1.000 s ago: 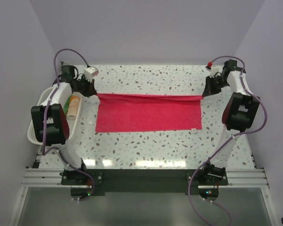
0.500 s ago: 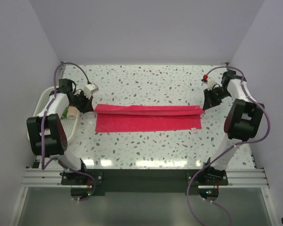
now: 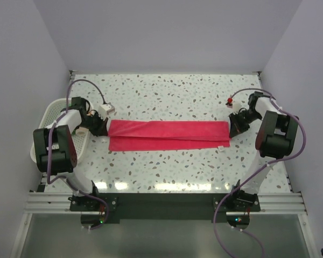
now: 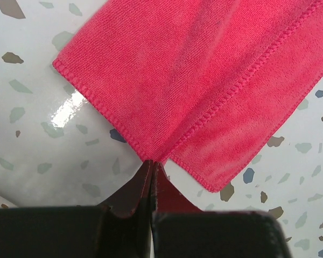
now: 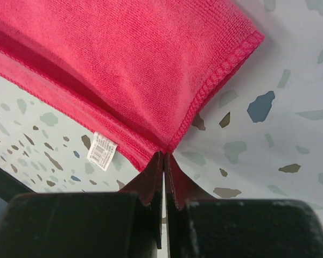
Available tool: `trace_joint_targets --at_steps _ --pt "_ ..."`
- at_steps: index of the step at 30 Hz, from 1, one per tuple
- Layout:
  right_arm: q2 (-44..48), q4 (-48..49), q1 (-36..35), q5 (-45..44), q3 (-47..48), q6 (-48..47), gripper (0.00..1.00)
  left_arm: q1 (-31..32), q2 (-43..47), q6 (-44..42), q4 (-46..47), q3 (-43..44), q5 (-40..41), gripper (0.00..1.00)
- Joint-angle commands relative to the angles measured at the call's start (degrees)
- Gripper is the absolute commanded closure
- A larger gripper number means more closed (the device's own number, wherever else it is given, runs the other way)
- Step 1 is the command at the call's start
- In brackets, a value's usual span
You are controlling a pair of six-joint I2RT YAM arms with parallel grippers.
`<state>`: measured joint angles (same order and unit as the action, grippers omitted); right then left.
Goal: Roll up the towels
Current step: Fold the towel
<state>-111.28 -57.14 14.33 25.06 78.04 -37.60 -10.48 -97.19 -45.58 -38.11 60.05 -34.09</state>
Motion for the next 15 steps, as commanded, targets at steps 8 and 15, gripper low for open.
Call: trace_joint_targets --at_steps 8,15 --pt "2.47 -2.09 0.35 0.25 3.08 -2.56 1.0 -0.24 3.93 -1.26 -2.84 0.5 -1.69 1.0" --pt "1.25 -1.39 0.26 -0.1 3.35 -2.03 1.0 -0.42 6.21 -3.37 -5.92 -0.99 -1.33 1.0"
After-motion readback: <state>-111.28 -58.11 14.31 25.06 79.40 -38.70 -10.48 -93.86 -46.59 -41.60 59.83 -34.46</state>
